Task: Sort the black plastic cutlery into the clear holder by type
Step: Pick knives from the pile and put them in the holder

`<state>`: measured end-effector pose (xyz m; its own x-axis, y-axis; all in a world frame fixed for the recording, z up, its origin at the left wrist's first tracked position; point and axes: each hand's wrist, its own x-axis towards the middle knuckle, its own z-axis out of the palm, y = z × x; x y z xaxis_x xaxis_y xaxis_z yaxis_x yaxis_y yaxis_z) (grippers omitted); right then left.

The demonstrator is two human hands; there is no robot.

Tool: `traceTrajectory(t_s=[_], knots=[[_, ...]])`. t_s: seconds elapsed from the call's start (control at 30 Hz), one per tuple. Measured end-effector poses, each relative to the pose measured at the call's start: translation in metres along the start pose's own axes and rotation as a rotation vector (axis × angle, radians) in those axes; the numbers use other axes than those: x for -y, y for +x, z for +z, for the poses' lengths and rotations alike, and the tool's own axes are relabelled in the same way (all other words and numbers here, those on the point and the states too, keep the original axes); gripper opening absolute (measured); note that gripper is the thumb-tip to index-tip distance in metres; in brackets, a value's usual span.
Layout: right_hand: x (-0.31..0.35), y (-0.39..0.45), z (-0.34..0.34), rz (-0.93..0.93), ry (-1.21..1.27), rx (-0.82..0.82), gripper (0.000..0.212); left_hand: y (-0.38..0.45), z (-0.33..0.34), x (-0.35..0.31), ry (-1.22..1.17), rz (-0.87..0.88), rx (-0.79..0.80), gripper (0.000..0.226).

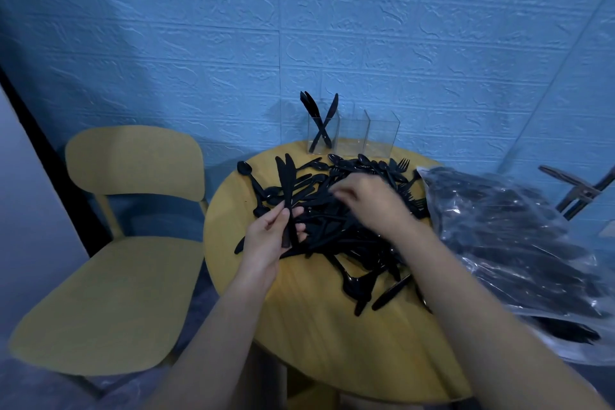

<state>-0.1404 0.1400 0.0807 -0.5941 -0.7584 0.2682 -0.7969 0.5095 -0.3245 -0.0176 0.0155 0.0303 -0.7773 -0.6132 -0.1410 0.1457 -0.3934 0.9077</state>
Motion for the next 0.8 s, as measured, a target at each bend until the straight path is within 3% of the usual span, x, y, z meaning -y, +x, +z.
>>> traceTrajectory(t_s=[0.1, 0.23, 0.5, 0.67, 0.8], knots=[[-0.050, 0.032, -0.012, -0.059, -0.438, 0.187, 0.038, 0.001, -0.004, 0.005, 0.018, -0.015, -0.021, 0.028], [-0.077, 0.054, -0.013, -0.252, -0.708, 0.422, 0.042, -0.002, -0.007, 0.010, 0.036, -0.030, -0.019, 0.028], [-0.075, 0.054, -0.004, -0.460, -0.826, 0.370, 0.035, -0.009, -0.009, 0.007, -0.022, -0.042, 0.010, 0.026], [-0.080, 0.050, -0.009, -0.468, -0.683, 0.267, 0.026, -0.011, -0.014, 0.007, -0.047, -0.043, -0.015, 0.025], [-0.074, 0.036, -0.018, -0.142, -0.105, -0.012, 0.021, -0.011, -0.016, 0.002, -0.078, -0.039, -0.031, 0.026]])
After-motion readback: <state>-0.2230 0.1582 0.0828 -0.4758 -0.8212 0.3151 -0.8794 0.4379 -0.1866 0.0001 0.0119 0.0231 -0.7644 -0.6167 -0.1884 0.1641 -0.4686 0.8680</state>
